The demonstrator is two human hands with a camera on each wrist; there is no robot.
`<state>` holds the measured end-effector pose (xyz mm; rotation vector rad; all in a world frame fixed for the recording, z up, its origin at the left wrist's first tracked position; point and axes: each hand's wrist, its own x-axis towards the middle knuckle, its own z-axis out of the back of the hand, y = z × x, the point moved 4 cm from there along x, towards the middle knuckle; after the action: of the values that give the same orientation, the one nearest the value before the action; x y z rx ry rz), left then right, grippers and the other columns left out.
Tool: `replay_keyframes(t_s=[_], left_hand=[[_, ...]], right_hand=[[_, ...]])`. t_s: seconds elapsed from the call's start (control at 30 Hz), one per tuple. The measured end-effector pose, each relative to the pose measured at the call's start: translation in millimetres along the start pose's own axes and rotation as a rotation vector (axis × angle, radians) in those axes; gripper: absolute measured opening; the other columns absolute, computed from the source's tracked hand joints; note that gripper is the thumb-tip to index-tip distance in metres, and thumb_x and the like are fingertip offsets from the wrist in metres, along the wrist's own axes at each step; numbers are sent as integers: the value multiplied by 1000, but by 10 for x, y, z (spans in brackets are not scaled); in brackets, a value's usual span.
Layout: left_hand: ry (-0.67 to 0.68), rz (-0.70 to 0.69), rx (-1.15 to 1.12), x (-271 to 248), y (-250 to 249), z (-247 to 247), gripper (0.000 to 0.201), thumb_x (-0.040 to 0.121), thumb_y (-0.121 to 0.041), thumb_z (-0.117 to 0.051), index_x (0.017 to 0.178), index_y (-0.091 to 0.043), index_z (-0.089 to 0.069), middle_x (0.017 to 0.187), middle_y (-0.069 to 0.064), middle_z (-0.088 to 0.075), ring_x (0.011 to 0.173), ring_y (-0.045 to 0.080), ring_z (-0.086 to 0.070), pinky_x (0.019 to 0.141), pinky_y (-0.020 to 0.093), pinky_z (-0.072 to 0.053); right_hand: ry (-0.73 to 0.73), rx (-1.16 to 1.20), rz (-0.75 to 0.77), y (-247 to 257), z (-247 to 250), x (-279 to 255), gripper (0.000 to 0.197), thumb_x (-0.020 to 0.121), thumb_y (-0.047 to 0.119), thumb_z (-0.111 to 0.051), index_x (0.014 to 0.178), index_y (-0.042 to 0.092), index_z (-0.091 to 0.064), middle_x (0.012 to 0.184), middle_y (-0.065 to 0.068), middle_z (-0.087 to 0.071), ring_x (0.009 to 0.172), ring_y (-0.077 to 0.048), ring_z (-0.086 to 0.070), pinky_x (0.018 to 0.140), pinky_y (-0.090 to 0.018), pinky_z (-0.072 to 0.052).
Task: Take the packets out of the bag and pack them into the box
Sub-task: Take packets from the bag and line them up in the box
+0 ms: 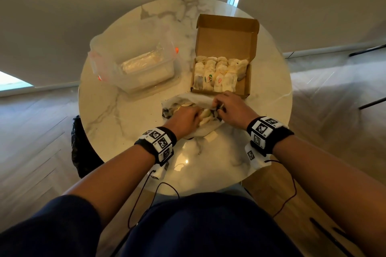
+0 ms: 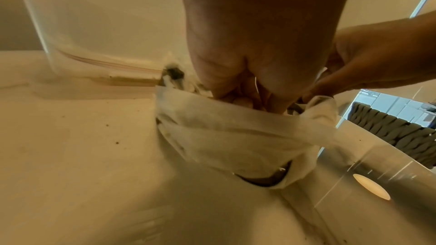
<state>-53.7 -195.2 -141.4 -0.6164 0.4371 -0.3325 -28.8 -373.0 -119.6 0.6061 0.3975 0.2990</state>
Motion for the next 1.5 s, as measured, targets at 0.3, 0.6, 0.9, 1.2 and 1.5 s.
replay_keyframes(t_s=[0.3,0.6,0.9,1.2,1.5], left_hand=[[-81,-68,41,-241,66,366,11,98,-20,-54,98,-14,-63,92,-2,-62,81,13,-55,67,16,-37],[-140,-33,-28,-290,41,439,9,98,-20,-55,102,-18,-63,93,-6,-62,82,11,-55,72,25,-42],[-141,-91,-63,-329,-22,401,11,98,-12,-52,99,-16,-61,93,-3,-64,81,8,-53,71,19,-38],[-137,-143,-18,-281,-42,441,18,92,-10,-62,107,-15,-71,97,-1,-69,87,11,-60,77,19,-46],[-133,-116,-55,-186,-70,427,15,97,-32,-61,101,-18,-66,85,-9,-62,74,6,-54,68,17,-41]], right_hand=[[76,-97,154,200,2,52,57,74,21,-74,130,21,-60,120,-3,-46,107,-21,-47,88,-34,-45],[130,-168,195,340,-64,160,23,92,34,-65,111,22,-65,110,0,-59,105,-21,-47,93,-39,-38],[155,48,138,224,-20,80,8,93,13,-61,101,16,-62,84,7,-60,73,-6,-53,68,-25,-43],[113,95,106,242,35,120,32,82,7,-72,106,17,-54,98,5,-52,76,-4,-47,65,-20,-38],[120,65,236,289,-90,139,18,89,27,-71,102,16,-67,96,-1,-58,81,-11,-52,71,-25,-42]])
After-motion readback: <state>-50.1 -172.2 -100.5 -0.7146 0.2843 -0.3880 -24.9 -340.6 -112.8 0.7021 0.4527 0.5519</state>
